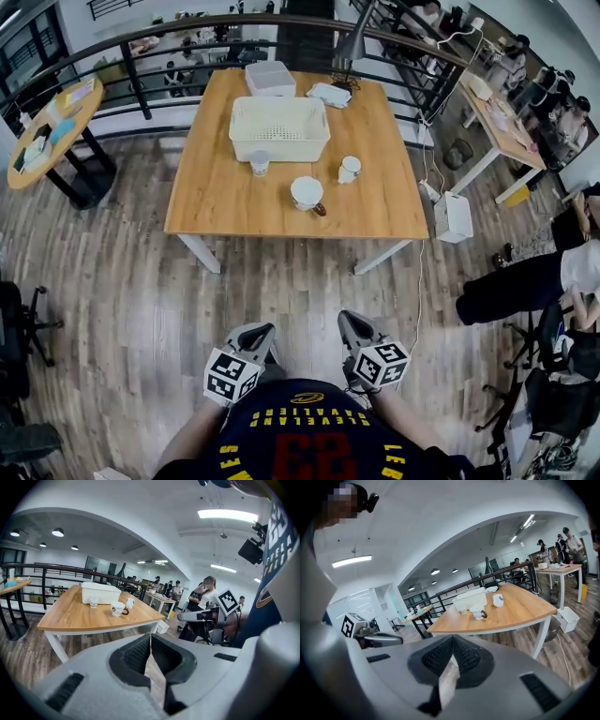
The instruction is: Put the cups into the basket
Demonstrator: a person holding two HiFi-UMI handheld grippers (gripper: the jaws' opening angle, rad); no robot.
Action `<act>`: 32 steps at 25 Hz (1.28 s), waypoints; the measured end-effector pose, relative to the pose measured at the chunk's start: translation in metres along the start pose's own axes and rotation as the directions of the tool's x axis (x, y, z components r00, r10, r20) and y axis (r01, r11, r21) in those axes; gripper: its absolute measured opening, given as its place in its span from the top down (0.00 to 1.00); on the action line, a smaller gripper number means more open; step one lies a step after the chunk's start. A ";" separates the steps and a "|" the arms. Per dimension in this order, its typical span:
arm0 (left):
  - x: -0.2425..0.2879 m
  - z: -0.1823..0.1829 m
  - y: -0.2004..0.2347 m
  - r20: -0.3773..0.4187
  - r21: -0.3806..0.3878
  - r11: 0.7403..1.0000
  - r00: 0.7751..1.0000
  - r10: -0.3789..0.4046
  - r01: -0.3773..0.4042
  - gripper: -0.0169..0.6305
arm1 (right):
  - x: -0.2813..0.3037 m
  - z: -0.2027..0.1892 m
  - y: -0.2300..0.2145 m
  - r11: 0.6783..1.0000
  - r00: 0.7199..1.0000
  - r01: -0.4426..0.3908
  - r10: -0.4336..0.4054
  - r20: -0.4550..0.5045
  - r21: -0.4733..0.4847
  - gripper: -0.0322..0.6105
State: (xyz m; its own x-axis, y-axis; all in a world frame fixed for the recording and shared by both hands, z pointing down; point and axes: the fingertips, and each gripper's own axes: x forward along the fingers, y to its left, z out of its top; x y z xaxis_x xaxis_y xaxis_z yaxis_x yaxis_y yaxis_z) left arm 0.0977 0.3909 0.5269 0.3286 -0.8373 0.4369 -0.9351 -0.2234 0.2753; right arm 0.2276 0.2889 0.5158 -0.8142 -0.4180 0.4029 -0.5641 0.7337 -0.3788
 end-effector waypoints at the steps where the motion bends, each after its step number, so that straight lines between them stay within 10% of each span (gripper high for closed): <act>1: 0.001 0.000 0.007 -0.005 -0.018 1.000 1.000 -0.022 0.022 0.95 | 0.006 0.002 0.003 1.000 1.000 0.004 -0.004 -0.006 0.000 0.93; 10: 0.014 -0.002 0.063 -0.046 -0.155 0.987 0.997 -0.058 0.050 0.95 | 0.053 0.018 -0.006 0.997 0.997 0.080 -0.079 -0.011 0.006 0.93; 29: 0.110 0.073 0.137 -0.087 -0.132 0.991 0.995 -0.048 0.036 0.86 | 0.176 0.071 -0.085 0.999 0.997 0.051 -0.050 -0.062 0.015 0.93; 32: 0.133 0.090 0.145 -0.108 -0.125 0.992 0.993 -0.039 0.025 0.80 | 0.201 0.076 -0.102 0.999 0.993 0.028 -0.030 -0.114 -0.024 0.77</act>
State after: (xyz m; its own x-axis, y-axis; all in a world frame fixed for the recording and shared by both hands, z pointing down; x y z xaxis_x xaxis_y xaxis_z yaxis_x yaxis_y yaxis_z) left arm -0.0059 0.2026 0.5475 0.3772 -0.7694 0.5154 -0.9025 -0.1803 0.3912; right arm 0.1116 0.0892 0.5720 -0.7758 -0.3760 0.5067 -0.5830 0.7343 -0.3477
